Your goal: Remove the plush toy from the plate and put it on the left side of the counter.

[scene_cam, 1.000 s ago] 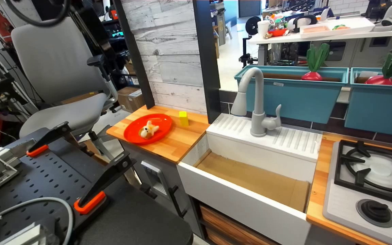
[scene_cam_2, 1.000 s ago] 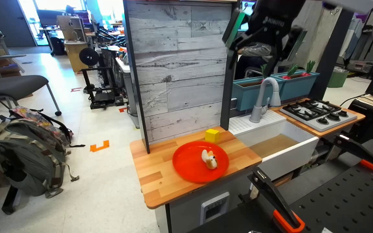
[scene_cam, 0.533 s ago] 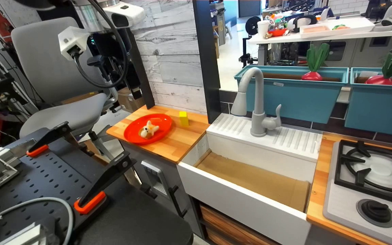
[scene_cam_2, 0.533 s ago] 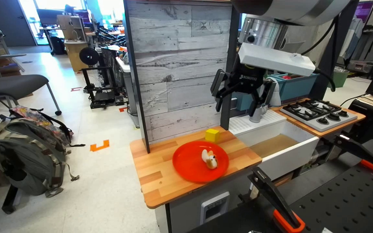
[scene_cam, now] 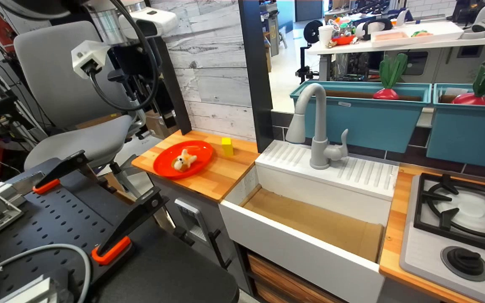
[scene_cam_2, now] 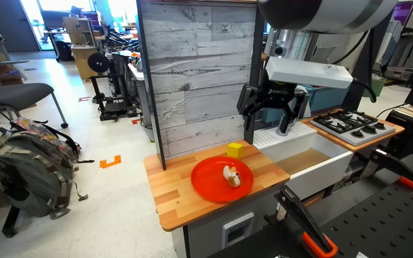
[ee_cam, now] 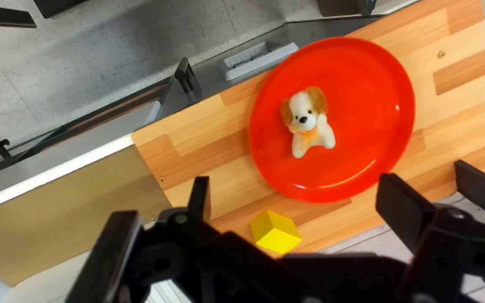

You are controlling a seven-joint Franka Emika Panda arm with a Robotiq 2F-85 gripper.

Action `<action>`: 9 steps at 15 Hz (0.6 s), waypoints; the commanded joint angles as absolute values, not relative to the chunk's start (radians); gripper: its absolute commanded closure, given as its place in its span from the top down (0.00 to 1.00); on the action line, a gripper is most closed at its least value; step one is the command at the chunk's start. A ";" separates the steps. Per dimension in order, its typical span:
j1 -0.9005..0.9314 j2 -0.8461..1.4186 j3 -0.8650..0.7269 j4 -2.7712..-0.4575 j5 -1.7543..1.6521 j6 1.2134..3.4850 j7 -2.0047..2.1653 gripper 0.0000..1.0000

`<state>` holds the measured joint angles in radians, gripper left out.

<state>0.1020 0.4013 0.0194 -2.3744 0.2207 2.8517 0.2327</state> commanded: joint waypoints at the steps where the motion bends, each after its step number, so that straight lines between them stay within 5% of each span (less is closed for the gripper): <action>1: 0.134 0.505 0.001 -2.319 0.180 2.867 0.279 1.00; 9: 0.197 0.753 -0.030 -2.126 0.161 2.867 0.310 1.00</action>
